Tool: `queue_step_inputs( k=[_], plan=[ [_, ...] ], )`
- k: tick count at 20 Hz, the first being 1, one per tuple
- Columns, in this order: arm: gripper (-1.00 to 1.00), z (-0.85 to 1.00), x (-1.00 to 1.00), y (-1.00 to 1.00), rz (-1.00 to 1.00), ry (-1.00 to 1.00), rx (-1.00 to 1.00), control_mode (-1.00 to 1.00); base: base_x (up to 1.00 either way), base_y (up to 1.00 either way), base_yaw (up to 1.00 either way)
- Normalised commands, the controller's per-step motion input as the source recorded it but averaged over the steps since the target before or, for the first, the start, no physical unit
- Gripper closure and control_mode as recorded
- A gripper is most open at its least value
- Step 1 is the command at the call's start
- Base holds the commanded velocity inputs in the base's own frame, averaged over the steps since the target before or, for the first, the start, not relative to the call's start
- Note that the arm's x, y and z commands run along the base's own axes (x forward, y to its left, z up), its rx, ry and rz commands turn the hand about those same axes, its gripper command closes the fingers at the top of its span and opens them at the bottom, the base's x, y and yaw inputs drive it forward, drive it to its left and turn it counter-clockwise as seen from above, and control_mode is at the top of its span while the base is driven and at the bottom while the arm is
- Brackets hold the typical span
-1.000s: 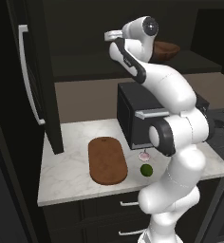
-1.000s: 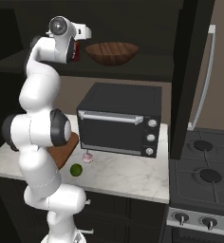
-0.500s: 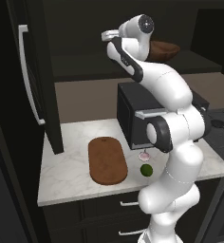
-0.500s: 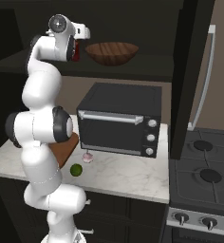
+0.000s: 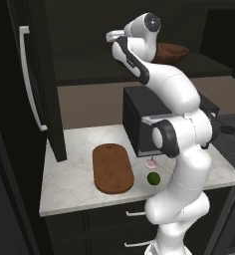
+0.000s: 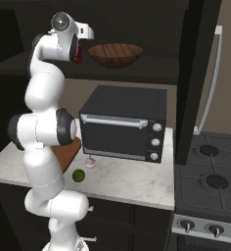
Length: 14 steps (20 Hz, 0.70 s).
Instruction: Open the cabinet. Place the bowl and condiment on the counter. Then place the lime and garlic on the cutting board.
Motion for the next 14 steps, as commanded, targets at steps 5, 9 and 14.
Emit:
queue_step_inputs(
  k=[5, 9, 14],
  plan=[
    [1.00, -0.03, 0.07, 0.02, 0.00, 0.02, 0.00, -1.00, 0.00, 0.00, 0.00],
    [1.00, -0.05, 0.04, 0.00, 0.00, 0.03, 0.00, -1.00, 0.00, 0.00, 0.00],
    [1.00, -0.01, 0.00, 0.01, 0.00, 0.03, 0.00, -1.00, 0.00, 0.00, 0.00]
  ],
)
